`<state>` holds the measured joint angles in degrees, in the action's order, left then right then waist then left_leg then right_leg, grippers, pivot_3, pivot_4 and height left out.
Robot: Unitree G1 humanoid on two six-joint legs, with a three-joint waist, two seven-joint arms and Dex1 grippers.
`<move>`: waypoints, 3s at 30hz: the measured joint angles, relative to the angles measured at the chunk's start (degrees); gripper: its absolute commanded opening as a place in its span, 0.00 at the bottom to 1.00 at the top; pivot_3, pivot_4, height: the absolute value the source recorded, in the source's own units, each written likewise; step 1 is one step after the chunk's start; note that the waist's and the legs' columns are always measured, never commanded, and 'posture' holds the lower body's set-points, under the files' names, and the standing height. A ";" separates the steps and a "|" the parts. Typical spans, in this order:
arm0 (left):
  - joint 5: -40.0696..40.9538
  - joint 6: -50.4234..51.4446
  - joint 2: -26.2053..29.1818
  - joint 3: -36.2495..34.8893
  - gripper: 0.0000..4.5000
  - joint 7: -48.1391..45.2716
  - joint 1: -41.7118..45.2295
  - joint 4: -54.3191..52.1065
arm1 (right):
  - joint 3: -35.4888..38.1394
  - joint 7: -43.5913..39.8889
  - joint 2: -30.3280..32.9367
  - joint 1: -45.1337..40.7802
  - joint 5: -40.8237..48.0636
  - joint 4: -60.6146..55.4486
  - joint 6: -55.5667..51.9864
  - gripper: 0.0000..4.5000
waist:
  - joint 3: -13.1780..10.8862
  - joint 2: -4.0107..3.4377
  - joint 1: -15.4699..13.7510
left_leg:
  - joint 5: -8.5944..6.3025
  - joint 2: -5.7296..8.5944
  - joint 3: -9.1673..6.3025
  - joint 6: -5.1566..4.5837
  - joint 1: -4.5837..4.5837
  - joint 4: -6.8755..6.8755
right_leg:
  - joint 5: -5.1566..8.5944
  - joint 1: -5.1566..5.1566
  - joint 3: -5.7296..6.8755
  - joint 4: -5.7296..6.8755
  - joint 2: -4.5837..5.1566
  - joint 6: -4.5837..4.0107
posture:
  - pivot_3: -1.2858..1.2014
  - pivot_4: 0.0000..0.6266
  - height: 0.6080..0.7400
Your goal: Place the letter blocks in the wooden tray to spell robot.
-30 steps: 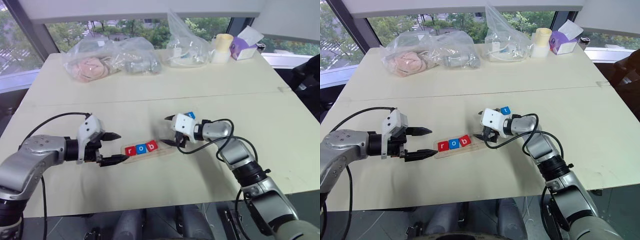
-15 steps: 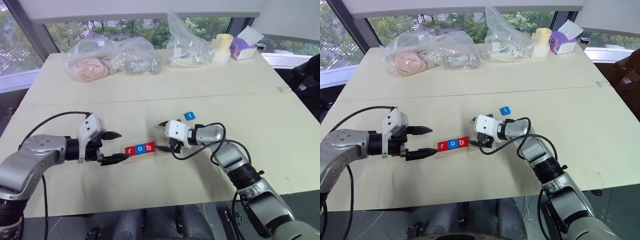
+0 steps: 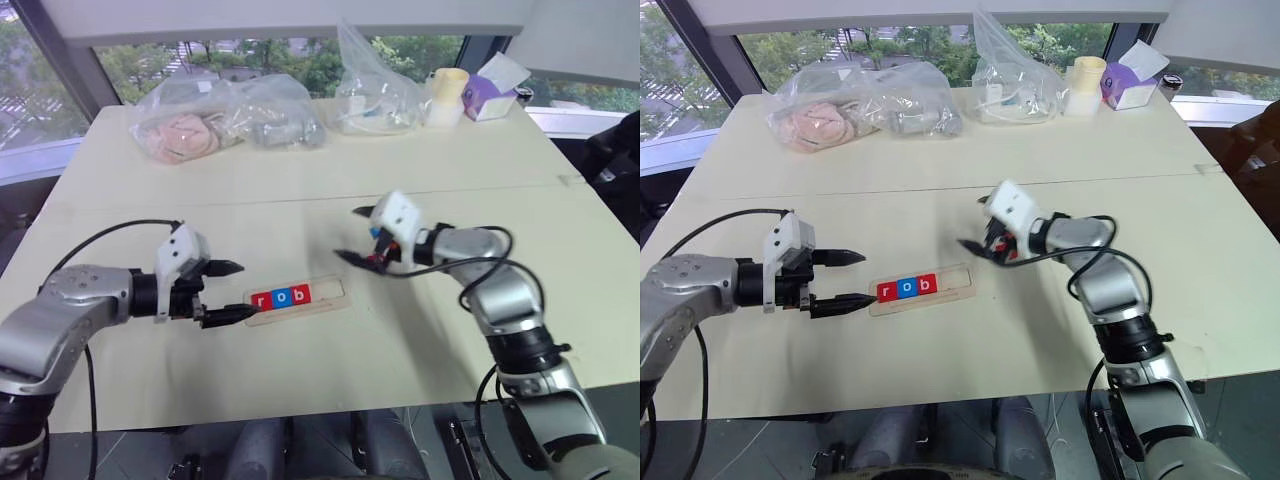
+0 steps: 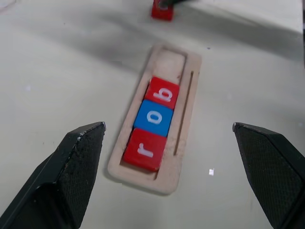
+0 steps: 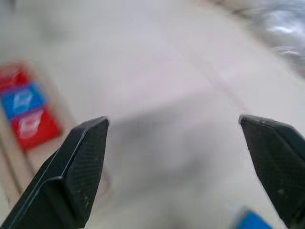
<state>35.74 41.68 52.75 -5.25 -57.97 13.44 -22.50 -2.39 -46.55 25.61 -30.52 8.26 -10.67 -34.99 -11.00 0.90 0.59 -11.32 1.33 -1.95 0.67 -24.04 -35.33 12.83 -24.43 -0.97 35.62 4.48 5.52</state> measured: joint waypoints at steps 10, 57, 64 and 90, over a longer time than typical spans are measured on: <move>-3.32 -3.37 -7.00 6.55 1.00 2.08 6.15 0.56 | 6.50 23.79 -10.75 8.17 1.27 -10.64 -28.44 0.99 | 0.02 0.01 0.47 | 0.00 0.00 0.06 0.00 0.01 0.05 | 0.00 -0.07 -0.09 0.05 -0.03 -0.01 | 0.52 0.24 1.00; -7.78 -6.13 -10.01 13.08 1.00 -3.07 11.79 6.40 | 7.05 42.82 -26.47 17.58 -0.14 -35.68 -57.09 0.98 | 0.03 0.02 0.41 | 0.00 -0.01 0.02 -0.01 -0.03 0.06 | 0.02 -0.04 -0.04 -0.07 -0.03 0.02 | 0.52 0.24 1.00; -7.99 -6.44 -9.75 12.91 1.00 -4.39 11.84 7.15 | 10.99 30.88 -9.12 15.16 3.58 -30.13 -43.53 0.98 | 0.02 0.00 0.18 | 0.00 0.05 0.05 -0.01 -0.08 0.02 | 0.02 0.02 -0.02 -0.24 0.04 0.04 | 0.52 0.24 1.00; 0.04 0.55 2.44 5.93 1.00 -8.44 4.35 -6.09 | -6.21 -25.29 15.58 7.36 -0.38 26.49 38.91 0.67 | -0.04 0.08 0.22 | -0.05 -0.02 0.15 -0.10 0.02 -0.09 | 0.03 0.11 -0.05 -0.14 -0.01 0.07 | 0.52 0.24 1.00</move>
<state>35.78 42.23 55.19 0.68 -66.40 17.79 -28.59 -8.60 -71.84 41.19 -23.16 7.88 15.82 3.92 -11.04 0.98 0.82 -11.36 1.31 -1.81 0.57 -24.03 -35.41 12.86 -24.31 -1.02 35.48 4.47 5.60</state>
